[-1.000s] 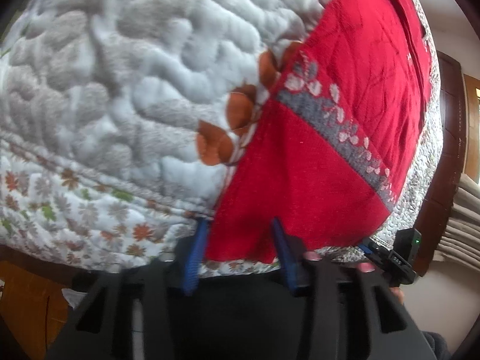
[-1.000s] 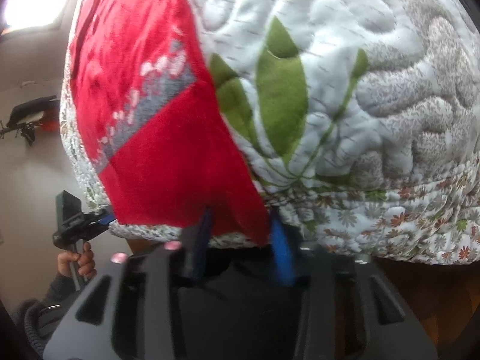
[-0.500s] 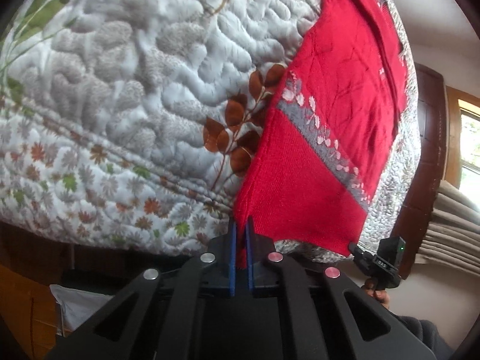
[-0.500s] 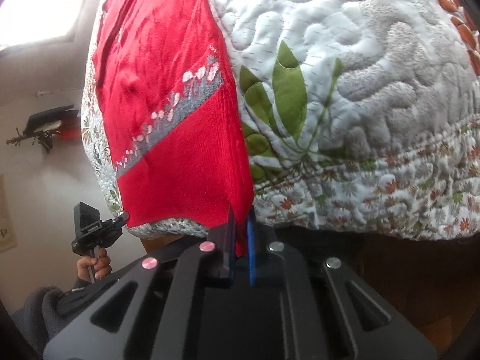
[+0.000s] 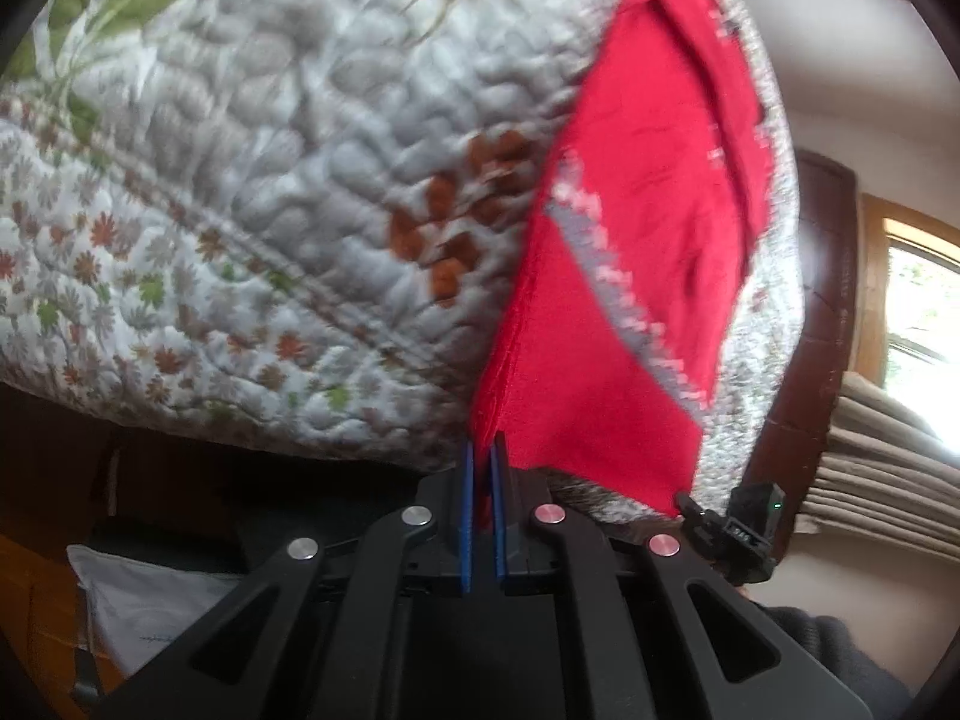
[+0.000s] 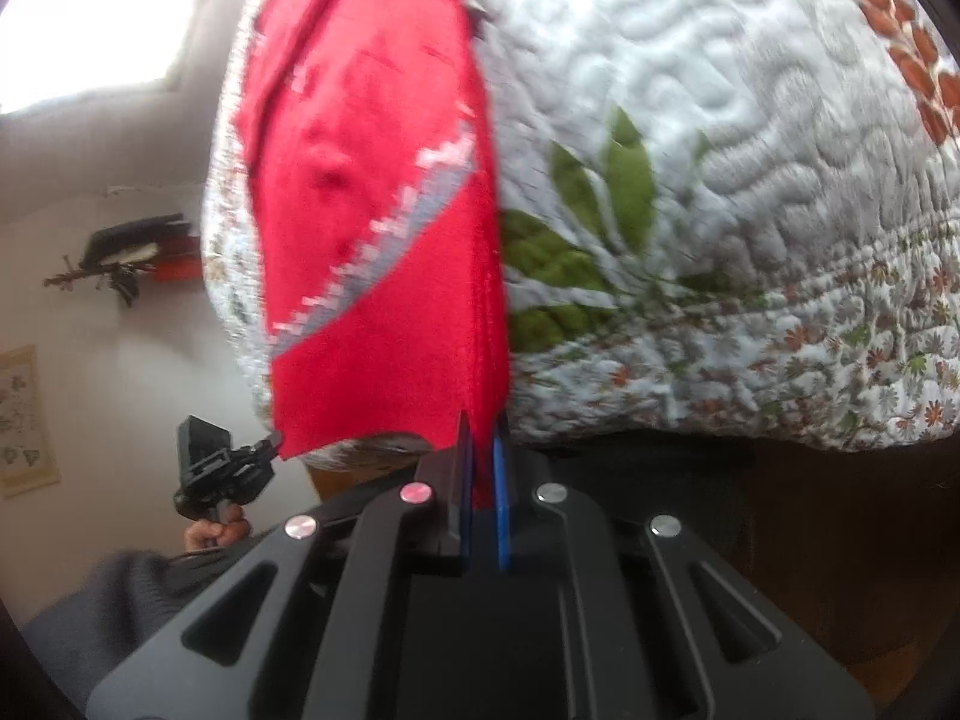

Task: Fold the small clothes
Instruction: 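Lift the hem with both tools and fold it up toward the neckline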

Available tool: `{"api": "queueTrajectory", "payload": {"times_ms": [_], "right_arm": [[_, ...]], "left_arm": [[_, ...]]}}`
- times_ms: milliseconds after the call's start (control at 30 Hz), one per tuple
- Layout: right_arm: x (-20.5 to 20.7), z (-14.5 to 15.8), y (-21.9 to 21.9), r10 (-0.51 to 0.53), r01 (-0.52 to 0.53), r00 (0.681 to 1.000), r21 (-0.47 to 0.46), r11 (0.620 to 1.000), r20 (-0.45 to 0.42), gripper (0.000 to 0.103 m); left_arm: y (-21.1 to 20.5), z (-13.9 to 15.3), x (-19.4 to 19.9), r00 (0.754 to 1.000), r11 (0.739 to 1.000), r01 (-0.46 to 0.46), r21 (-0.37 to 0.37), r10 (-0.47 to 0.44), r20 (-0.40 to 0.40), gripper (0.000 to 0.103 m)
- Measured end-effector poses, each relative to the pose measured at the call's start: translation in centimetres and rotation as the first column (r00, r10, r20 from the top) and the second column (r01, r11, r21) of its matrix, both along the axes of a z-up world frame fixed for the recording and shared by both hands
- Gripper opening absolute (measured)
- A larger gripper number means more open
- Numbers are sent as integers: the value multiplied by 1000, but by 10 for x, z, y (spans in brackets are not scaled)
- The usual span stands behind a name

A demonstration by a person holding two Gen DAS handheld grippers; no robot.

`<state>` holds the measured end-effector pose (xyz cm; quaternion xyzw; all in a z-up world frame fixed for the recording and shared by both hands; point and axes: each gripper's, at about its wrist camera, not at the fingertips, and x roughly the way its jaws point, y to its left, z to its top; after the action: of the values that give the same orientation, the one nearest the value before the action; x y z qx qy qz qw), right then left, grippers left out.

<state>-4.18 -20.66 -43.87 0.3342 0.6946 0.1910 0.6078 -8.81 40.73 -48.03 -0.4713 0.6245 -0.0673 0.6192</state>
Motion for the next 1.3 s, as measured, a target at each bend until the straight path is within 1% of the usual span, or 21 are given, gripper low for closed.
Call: {"api": "queueTrajectory", "payload": {"times_ms": [100,200,367,500,667,833,1000,1133,1300], "right_arm": [[11,29,1,-19,16,998,52,999,52,4],[24,51,-2,-36,27,995,93,995,94,4],[56,91,-4,-81,52,983,174,983,165,4],[83,114,-6,-136,86,970,238,967,203,4],[121,138,-9,-182,108,953,291,951,243,4],[164,147,-6,-196,117,945,290,950,262,4],[208,146,-3,-200,125,946,283,951,255,4],[236,140,3,-182,114,950,261,959,254,4],[279,120,11,-165,114,960,224,968,227,4]], "left_arm": [[7,29,9,997,999,-25,-27,27,66,4],[14,61,24,990,997,-56,-60,63,127,4],[21,100,49,973,988,-96,-125,119,198,4],[24,124,79,953,974,-133,-185,177,247,4],[33,141,114,936,967,-149,-207,205,285,4],[46,147,158,925,966,-165,-198,221,309,4],[57,143,200,924,966,-176,-188,228,308,4],[62,131,236,930,968,-178,-176,223,291,4],[65,108,271,942,968,-186,-166,224,250,4]]}}
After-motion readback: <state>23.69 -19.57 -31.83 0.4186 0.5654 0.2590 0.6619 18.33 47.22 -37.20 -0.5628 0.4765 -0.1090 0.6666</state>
